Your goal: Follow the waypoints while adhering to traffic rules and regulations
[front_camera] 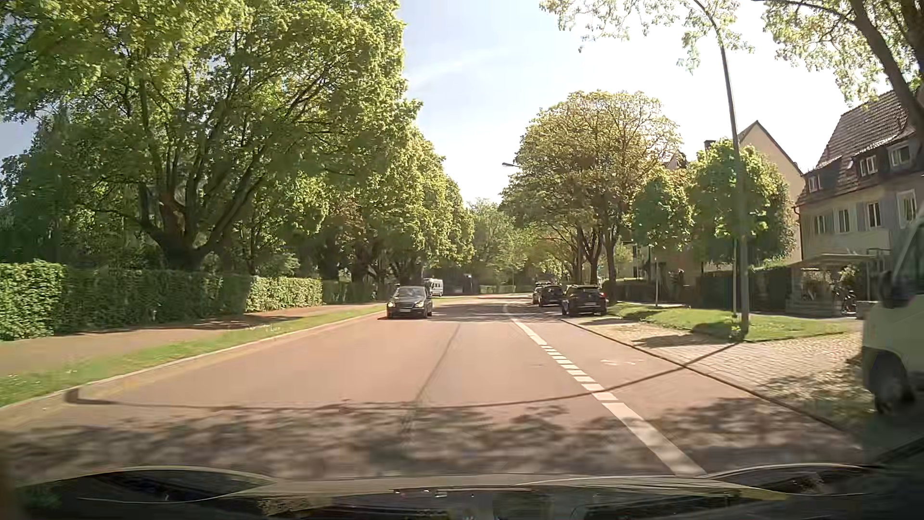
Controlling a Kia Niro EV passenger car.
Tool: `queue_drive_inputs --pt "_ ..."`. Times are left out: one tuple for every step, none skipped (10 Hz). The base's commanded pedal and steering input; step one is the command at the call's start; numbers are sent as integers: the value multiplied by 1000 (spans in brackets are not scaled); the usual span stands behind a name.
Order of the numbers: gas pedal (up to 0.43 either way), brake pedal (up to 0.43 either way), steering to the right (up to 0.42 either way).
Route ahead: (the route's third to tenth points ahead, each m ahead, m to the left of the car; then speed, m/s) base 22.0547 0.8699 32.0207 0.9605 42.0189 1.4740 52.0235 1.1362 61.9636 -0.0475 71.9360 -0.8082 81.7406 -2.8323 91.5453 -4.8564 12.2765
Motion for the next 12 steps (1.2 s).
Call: queue_drive_inputs --pt "59 0 0" --pt "59 0 0" --pt "59 0 0" --pt "59 0 0" --pt "59 0 0" --pt "59 0 1" --pt "59 0 1" --pt "59 0 0" --pt "59 0 1" --pt "59 0 1" --pt "59 0 1" --pt "59 0 1"
